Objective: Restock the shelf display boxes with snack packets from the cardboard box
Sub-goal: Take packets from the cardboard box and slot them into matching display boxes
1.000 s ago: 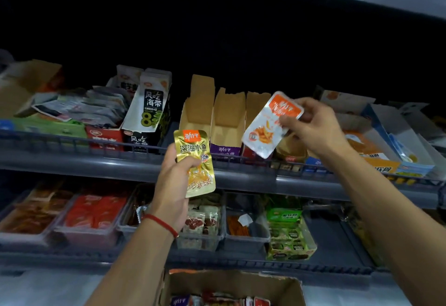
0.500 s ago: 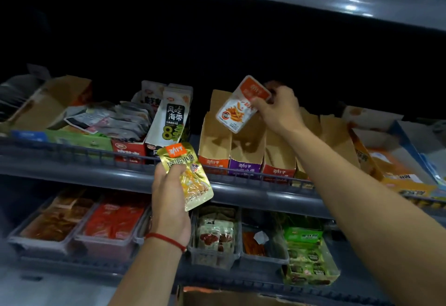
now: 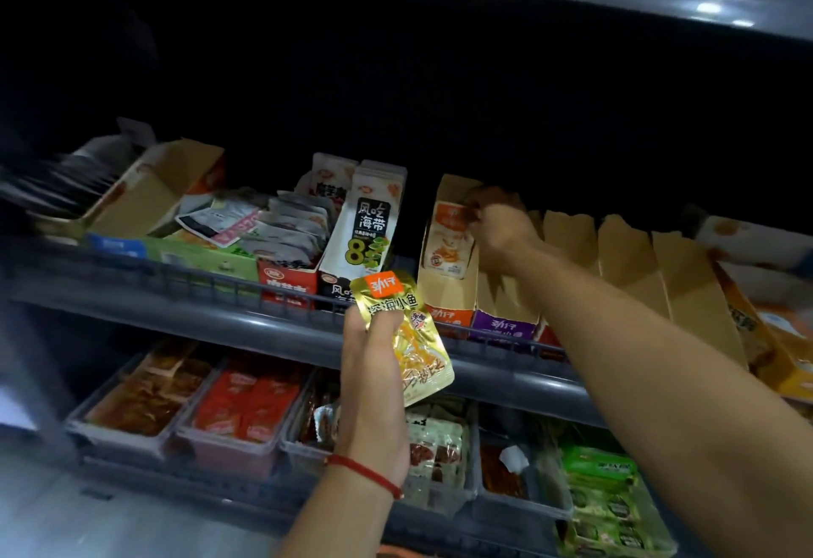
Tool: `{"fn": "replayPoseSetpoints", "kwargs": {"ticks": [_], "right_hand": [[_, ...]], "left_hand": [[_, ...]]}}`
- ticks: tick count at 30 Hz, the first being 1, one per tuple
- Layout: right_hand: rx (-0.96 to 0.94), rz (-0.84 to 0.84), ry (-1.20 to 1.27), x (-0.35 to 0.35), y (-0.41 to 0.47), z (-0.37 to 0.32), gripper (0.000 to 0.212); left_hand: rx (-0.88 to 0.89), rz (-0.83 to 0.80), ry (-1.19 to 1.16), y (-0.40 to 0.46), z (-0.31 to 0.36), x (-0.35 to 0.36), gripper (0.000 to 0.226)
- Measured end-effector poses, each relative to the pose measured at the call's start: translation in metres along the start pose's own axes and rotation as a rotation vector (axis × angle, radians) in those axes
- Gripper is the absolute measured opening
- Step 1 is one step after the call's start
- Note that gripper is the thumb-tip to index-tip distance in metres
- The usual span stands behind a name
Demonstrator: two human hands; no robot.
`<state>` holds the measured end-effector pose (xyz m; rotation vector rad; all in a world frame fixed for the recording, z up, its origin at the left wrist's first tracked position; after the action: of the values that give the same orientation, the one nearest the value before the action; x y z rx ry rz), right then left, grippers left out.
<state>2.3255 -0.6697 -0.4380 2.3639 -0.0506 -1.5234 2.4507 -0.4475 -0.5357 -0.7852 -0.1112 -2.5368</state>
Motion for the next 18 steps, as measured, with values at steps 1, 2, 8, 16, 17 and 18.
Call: {"fn": "replayPoseSetpoints", "kwargs": {"ticks": [1, 2, 8, 16, 17, 18], "right_hand": [[0.007, 0.008, -0.023, 0.000, 0.001, 0.001, 0.035], [0.016, 0.013, -0.052, -0.001, 0.002, 0.001, 0.035], [0.036, 0.069, -0.047, -0.020, 0.010, -0.011, 0.029], [-0.094, 0.172, -0.354, -0.018, 0.012, -0.029, 0.030], [-0.116, 0.196, -0.364, -0.019, 0.010, -0.031, 0.031], [-0.133, 0.204, -0.353, -0.019, 0.008, -0.031, 0.034]], "left_hand": [[0.003, -0.006, 0.009, -0.001, 0.000, 0.000, 0.020], [0.005, -0.013, 0.018, -0.001, 0.000, 0.000, 0.019], [0.001, -0.008, 0.043, -0.001, -0.004, -0.001, 0.017], [-0.019, -0.009, 0.062, 0.001, -0.009, -0.001, 0.018], [-0.023, -0.011, 0.064, 0.001, -0.009, -0.001, 0.019], [-0.025, -0.016, 0.068, 0.002, -0.010, -0.001, 0.022]]}}
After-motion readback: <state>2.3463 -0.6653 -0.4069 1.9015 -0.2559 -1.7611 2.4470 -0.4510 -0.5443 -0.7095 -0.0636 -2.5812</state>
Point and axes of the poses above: each hand's wrist, its own y-axis towards the middle knuckle, its own x-axis out of the palm, z = x × y, the point moved 9 cm from there along y, towards the middle knuckle, and after that the axes turned 5 degrees about x, right-handed, at the moved point
